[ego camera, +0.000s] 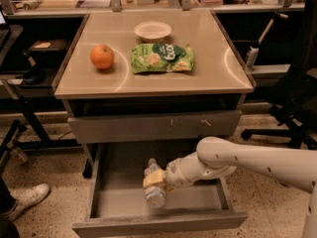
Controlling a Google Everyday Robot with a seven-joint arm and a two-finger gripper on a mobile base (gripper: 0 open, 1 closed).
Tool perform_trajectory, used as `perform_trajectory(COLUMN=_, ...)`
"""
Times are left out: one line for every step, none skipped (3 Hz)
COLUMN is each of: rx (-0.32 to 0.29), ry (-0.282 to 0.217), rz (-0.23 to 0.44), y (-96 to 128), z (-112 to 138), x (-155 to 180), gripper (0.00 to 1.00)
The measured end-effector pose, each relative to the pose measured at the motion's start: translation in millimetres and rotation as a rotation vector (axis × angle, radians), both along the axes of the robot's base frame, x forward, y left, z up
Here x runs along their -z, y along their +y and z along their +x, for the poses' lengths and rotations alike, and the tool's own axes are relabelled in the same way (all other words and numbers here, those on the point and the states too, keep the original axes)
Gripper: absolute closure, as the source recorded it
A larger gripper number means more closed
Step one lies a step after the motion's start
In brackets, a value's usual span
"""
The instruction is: Place blue plastic bottle into middle drawer
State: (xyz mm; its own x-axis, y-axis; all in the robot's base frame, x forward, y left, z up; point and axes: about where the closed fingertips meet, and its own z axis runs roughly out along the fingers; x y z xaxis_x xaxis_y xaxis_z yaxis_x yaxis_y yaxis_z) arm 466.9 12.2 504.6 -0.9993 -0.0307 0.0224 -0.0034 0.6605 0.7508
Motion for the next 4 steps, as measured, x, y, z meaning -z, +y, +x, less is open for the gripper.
perform_trajectory(rx=0.038, ry=-0.017, rz=-0.014, y=-4.6, z=14.5, x=17.3, gripper=1.0)
perform_trajectory(rx=0.068, ry=-0.021, rz=-0.025, y=-11.9, z=28.7, x=37.6, gripper=1.0)
perform_trajectory(rx=0.103, ry=-0.005, rz=-0.017, y=-19.5, z=33.6, x=60.1, gripper=1.0)
perform_trajectory(rx=0.136, ry=0.014, rz=-0.003, y=-25.5, z=33.7, x=79.7, gripper=1.0)
